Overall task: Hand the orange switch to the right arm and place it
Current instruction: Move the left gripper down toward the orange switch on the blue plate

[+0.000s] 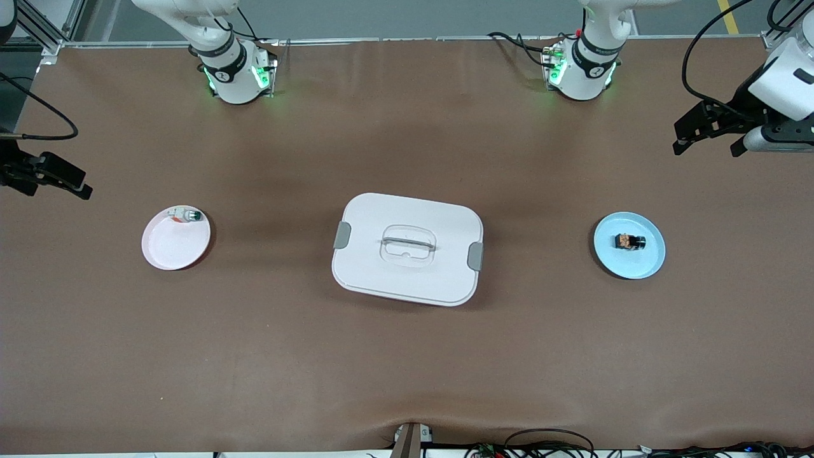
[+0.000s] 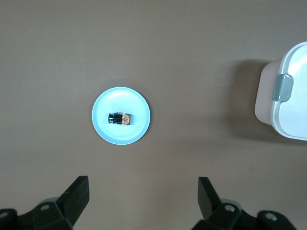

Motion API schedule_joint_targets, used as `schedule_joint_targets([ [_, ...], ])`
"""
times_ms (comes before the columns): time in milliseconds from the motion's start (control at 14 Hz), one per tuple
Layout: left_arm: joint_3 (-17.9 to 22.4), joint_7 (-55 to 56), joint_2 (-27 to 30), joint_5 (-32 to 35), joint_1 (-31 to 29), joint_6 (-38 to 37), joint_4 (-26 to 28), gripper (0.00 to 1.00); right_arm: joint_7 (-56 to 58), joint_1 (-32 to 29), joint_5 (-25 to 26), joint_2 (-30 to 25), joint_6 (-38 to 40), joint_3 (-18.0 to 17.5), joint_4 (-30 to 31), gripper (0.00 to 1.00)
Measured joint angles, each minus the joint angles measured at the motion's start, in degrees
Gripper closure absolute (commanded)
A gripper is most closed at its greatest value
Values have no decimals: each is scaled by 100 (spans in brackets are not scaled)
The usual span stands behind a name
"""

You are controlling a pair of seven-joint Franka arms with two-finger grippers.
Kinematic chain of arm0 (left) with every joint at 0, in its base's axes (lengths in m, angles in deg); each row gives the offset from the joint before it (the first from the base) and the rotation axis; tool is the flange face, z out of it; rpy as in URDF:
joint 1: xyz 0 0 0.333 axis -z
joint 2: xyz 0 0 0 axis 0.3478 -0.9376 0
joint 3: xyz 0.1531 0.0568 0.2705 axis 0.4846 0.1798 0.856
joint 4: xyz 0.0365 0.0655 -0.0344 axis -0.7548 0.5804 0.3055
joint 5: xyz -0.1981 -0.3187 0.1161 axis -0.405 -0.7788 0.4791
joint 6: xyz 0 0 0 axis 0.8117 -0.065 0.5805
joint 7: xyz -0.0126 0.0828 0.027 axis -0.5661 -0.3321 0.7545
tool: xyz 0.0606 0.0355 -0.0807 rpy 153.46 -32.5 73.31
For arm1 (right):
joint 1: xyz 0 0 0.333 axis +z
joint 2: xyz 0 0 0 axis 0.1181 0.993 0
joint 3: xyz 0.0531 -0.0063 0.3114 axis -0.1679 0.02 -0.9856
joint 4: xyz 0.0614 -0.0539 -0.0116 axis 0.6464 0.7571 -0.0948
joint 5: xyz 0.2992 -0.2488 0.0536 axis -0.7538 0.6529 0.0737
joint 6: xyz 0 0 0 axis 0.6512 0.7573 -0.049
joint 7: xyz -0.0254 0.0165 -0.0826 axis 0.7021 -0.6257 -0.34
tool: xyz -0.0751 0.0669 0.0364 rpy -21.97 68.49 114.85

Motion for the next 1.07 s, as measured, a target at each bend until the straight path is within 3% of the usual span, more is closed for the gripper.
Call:
schedule_joint_targets([
  [645,41,-288,-48,0,-103,-20,4,0,0,0,0,0,-102,-25,1,0],
  [1074,59,-360,-457,4,-334,-289,186,0,0,-2,0,5,-103,-10,1,0],
])
